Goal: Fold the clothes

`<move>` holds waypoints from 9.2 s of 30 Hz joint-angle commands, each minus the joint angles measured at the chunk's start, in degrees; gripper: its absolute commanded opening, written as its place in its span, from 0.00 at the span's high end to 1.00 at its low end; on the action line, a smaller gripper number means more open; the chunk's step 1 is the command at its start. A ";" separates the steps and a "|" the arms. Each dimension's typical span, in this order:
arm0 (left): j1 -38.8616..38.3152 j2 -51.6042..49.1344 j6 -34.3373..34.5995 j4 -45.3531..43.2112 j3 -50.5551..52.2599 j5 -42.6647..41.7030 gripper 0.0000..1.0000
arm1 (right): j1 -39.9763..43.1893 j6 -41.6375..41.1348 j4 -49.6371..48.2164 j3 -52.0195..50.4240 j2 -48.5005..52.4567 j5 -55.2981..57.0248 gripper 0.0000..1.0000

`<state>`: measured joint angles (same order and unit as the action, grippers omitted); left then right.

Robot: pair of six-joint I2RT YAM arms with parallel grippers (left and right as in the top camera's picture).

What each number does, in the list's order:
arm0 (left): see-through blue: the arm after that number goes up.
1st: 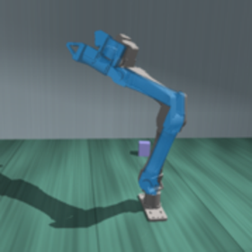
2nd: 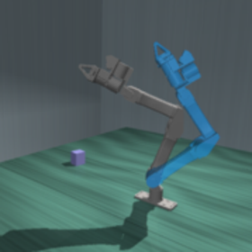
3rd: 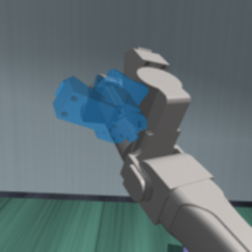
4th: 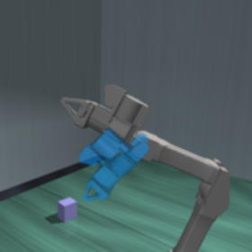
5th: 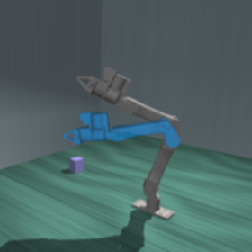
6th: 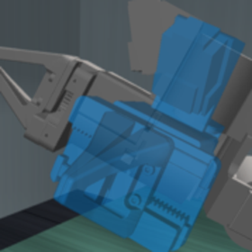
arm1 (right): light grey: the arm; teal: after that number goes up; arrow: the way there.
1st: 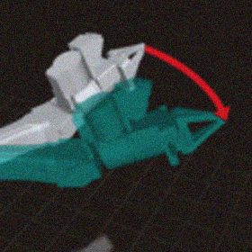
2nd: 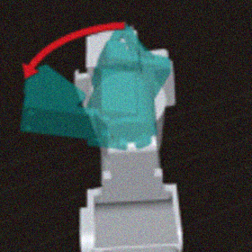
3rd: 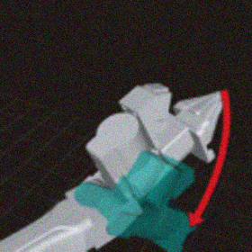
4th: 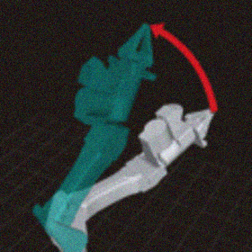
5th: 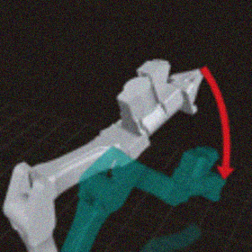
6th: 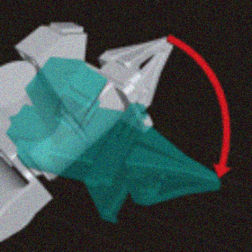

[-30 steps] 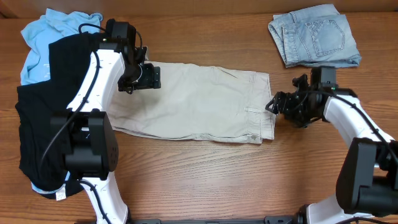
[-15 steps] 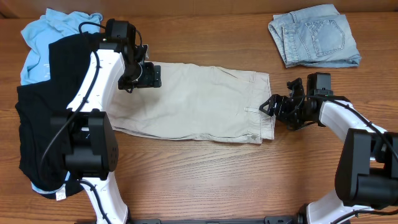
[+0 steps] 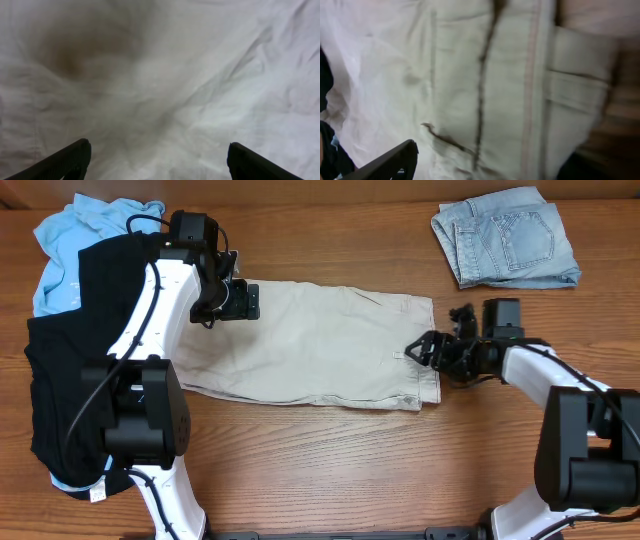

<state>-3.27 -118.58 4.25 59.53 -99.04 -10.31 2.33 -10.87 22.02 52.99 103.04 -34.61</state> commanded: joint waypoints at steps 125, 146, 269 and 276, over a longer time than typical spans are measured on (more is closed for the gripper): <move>-4.17 -0.13 8.74 12.76 -9.79 9.92 0.51 | -39.63 -22.82 10.36 42.12 9.25 25.90 0.96; 1.05 -0.20 4.39 7.48 -17.31 5.35 0.33 | -39.87 -13.14 23.23 42.01 3.13 24.70 0.00; -2.78 -0.20 3.67 -3.06 -12.59 6.21 0.00 | 1.42 -7.43 30.97 23.61 13.99 40.87 0.04; -2.78 -0.20 3.65 -3.26 -12.59 6.19 0.00 | 11.45 -3.72 36.30 32.33 10.62 10.38 0.01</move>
<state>-6.24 -118.80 8.40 56.47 -111.87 -4.03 12.12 -16.08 57.63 82.00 116.01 -11.38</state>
